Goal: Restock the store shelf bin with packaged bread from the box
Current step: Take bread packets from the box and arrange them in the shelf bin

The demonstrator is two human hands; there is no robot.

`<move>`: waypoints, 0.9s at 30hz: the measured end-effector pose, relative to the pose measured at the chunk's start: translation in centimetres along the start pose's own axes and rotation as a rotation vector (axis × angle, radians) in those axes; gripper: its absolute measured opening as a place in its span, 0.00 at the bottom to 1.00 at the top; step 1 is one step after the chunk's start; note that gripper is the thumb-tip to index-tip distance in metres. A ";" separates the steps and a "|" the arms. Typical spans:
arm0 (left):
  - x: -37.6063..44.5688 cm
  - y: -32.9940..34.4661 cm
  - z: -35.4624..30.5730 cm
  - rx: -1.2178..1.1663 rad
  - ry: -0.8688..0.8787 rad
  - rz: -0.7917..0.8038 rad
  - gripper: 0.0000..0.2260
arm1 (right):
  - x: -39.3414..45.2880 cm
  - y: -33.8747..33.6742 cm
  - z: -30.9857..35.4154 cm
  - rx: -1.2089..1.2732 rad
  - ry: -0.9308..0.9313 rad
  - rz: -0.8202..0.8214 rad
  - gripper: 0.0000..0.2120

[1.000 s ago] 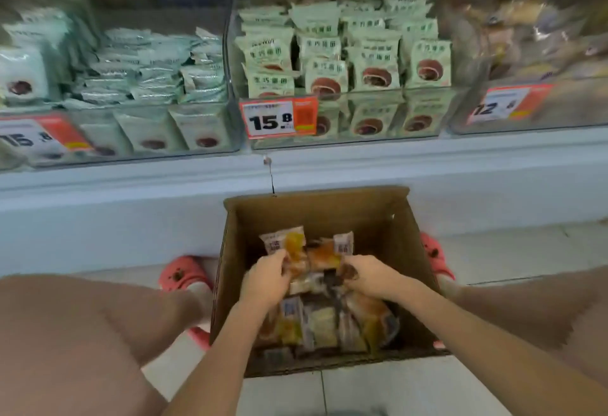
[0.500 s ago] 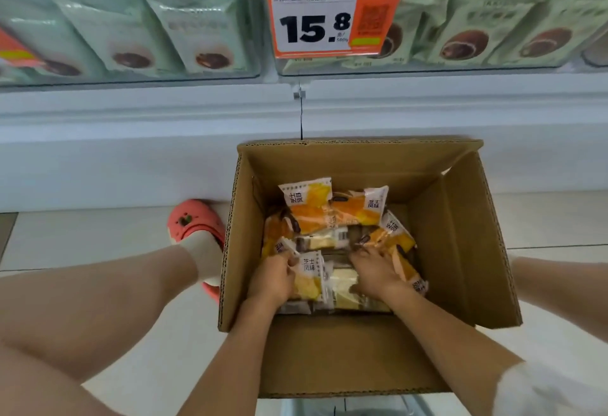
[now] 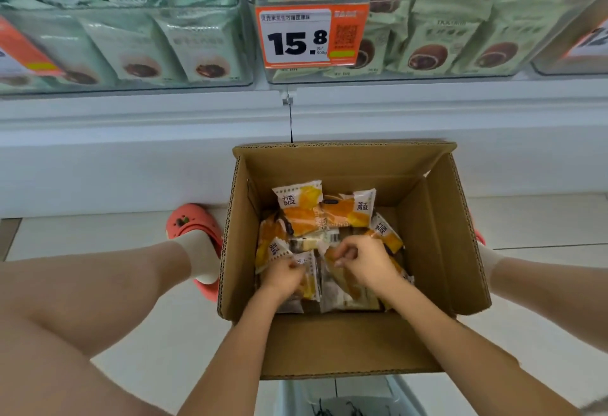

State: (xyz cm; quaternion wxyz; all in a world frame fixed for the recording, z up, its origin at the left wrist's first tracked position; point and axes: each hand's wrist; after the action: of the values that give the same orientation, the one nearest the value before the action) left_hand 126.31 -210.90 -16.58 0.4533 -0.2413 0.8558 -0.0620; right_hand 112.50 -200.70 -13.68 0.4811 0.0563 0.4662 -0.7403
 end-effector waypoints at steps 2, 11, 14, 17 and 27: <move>-0.8 0.0 -1.2 -0.447 -0.194 0.231 0.32 | -2.3 -1.0 2.0 -0.123 -0.151 -0.049 0.07; -2.7 -0.6 -3.9 -1.013 0.187 0.005 0.26 | -7.5 0.6 2.3 -0.347 -0.610 -0.146 0.09; -3.9 -1.2 -4.6 -1.073 0.291 0.072 0.25 | -7.2 -1.3 2.6 0.067 -0.423 -0.353 0.08; -5.2 -1.4 -5.3 -1.121 0.346 0.151 0.23 | -6.6 -3.7 2.9 0.288 -0.301 -0.505 0.17; -7.9 -1.3 -6.6 -1.094 0.399 0.137 0.22 | -7.7 -4.9 3.2 0.647 -0.145 -0.104 0.21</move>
State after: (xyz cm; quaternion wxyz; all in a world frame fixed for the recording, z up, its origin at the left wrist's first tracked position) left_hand 125.15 -209.03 -6.40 0.0961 -0.3680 0.8458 0.3740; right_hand 114.01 -197.51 -4.69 0.4315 0.1294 0.1741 -0.8756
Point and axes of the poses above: each hand's wrist, its own x-axis towards the middle knuckle, its own y-axis out of the palm, z = x × y, and after that the axes turned 5 degrees about y, right-handed
